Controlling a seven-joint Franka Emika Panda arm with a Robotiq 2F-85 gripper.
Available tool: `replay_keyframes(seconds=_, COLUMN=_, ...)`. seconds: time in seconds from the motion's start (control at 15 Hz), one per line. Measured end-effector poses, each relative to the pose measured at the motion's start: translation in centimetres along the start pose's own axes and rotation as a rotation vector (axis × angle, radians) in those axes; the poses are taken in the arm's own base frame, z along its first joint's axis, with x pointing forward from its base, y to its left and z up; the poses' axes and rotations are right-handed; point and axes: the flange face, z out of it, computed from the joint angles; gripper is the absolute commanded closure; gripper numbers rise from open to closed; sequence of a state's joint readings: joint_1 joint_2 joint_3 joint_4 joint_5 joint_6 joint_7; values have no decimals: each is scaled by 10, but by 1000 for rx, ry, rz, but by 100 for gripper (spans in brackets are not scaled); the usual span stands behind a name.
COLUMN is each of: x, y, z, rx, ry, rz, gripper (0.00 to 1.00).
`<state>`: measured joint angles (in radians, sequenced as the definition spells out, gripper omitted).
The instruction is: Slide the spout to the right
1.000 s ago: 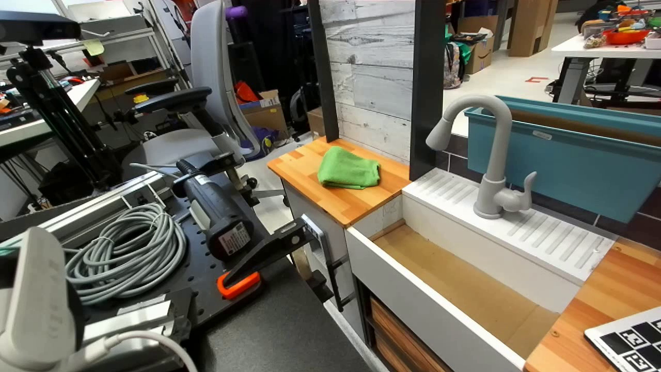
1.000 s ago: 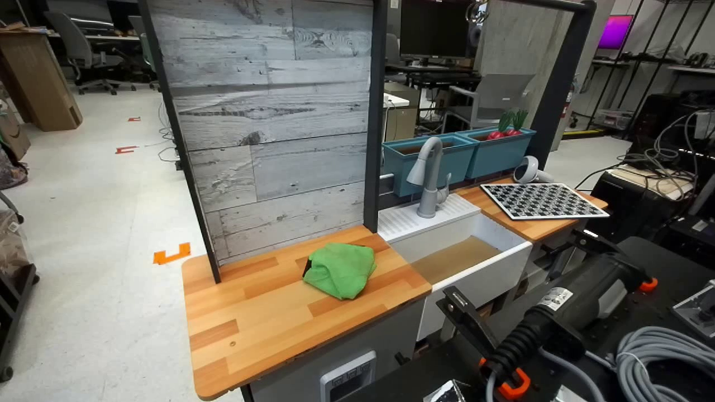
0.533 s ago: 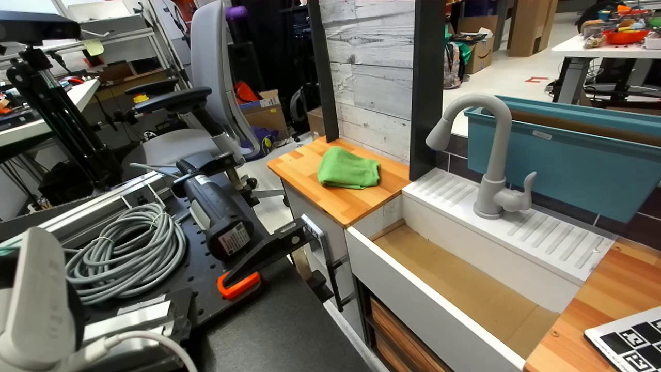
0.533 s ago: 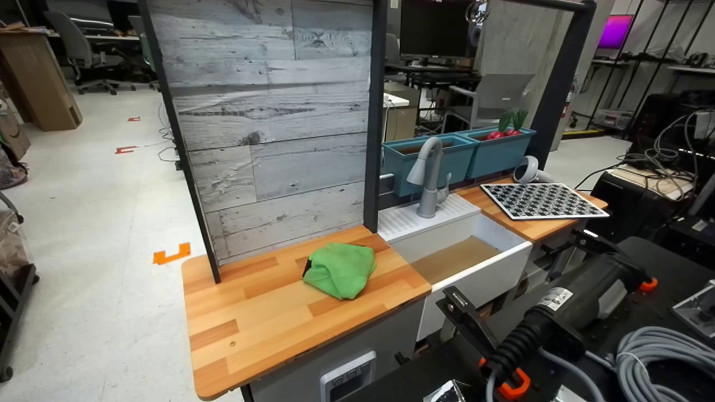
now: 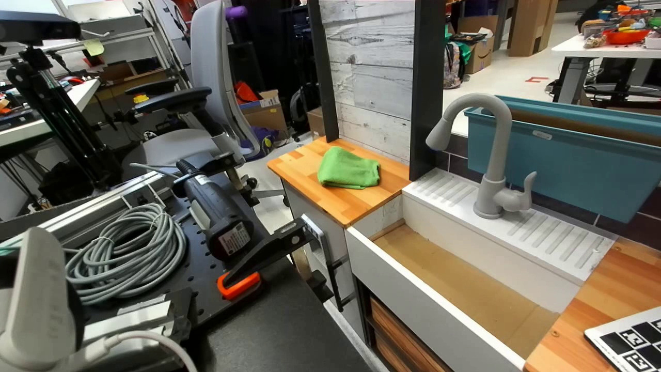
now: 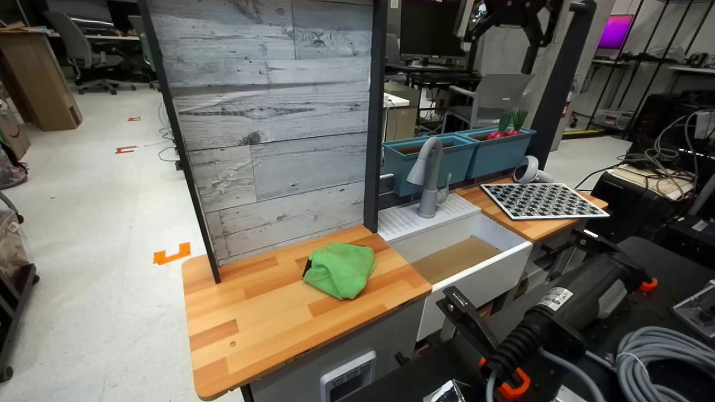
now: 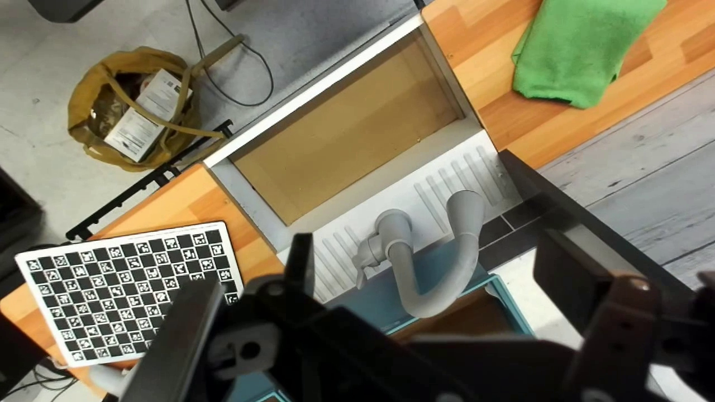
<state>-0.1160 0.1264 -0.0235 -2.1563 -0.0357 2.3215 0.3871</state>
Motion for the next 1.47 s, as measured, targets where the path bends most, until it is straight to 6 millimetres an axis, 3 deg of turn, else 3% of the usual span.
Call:
replay_keyframes(seconds=0.53, x=9, y=-1, z=10, rx=20, ry=-20, rz=34, gripper=0)
replay_keyframes(seconds=1.47, x=58, y=-33, z=86, rx=131, ry=-25, rz=142, gripper=0)
